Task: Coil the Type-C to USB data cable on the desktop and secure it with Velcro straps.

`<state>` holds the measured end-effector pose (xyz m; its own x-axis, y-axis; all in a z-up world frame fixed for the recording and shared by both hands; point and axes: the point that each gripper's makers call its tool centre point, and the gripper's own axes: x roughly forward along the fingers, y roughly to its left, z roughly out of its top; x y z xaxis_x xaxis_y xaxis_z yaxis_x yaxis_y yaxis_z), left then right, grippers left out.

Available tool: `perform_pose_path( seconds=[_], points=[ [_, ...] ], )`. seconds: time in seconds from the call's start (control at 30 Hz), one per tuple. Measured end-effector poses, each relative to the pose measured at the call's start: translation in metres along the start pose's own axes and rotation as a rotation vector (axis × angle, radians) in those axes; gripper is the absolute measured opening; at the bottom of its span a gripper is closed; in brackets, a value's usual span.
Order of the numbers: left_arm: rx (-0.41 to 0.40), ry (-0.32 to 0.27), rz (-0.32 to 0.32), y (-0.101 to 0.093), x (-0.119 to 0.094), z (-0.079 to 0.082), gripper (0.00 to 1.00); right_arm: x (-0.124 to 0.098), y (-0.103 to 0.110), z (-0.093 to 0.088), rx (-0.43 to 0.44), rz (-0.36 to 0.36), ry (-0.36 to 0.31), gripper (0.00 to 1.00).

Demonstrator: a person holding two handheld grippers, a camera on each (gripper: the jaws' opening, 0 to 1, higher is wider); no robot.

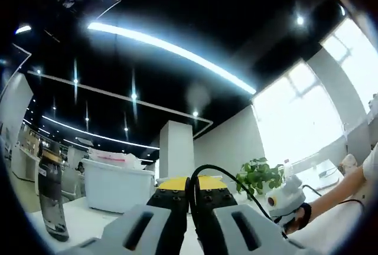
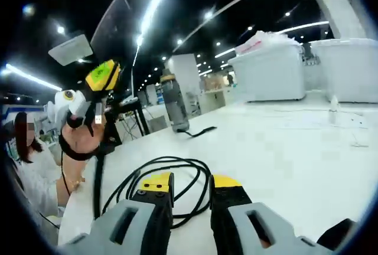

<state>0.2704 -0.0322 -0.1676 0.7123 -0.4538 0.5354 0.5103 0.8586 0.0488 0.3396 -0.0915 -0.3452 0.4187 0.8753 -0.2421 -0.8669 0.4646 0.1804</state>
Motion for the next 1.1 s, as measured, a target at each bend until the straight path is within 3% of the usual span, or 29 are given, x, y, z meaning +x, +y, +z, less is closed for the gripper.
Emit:
perform_pose_path(
  seconds=[0.13,0.23,0.43,0.47,0.57,0.67,0.73,0.77,0.87,0.93,1.0,1.1],
  points=[
    [0.003,-0.011,-0.008,-0.003,0.0,0.004,0.05,0.024,-0.002,-0.007,-0.082,-0.029,0.052,0.26],
    [-0.012,-0.033,-0.01,-0.003,-0.002,0.01,0.05,0.037,-0.005,-0.011,-0.079,-0.033,0.077,0.24],
    [-0.073,-0.05,-0.006,0.001,-0.003,0.012,0.04,0.045,-0.01,-0.016,-0.127,-0.056,0.096,0.09],
    [-0.075,-0.048,-0.004,0.002,-0.003,0.011,0.04,0.045,-0.008,-0.017,-0.136,-0.053,0.094,0.01],
    [-0.052,-0.035,0.009,0.004,-0.003,0.009,0.04,0.04,-0.012,-0.007,-0.221,-0.072,0.069,0.0],
    [-0.052,-0.039,0.012,0.005,-0.003,0.009,0.04,0.028,-0.018,0.009,-0.196,-0.1,0.003,0.01],
    [-0.053,-0.051,-0.002,0.003,-0.003,0.013,0.04,0.021,-0.022,0.02,-0.141,-0.091,-0.047,0.01],
    [-0.056,-0.063,-0.013,0.0,-0.003,0.016,0.04,0.021,-0.019,0.02,-0.119,-0.038,-0.045,0.02],
    [-0.046,-0.092,-0.037,-0.006,-0.005,0.025,0.04,0.03,-0.016,0.017,-0.094,0.011,-0.018,0.22],
    [-0.038,-0.111,-0.048,-0.008,-0.006,0.032,0.04,0.039,-0.005,0.009,-0.135,0.073,0.02,0.22],
    [-0.046,-0.135,-0.059,-0.01,-0.008,0.04,0.04,0.05,0.004,0.002,-0.221,0.098,0.058,0.22],
    [-0.056,-0.152,-0.067,-0.011,-0.01,0.045,0.04,0.068,0.016,-0.006,-0.254,0.119,0.107,0.22]
  ],
)
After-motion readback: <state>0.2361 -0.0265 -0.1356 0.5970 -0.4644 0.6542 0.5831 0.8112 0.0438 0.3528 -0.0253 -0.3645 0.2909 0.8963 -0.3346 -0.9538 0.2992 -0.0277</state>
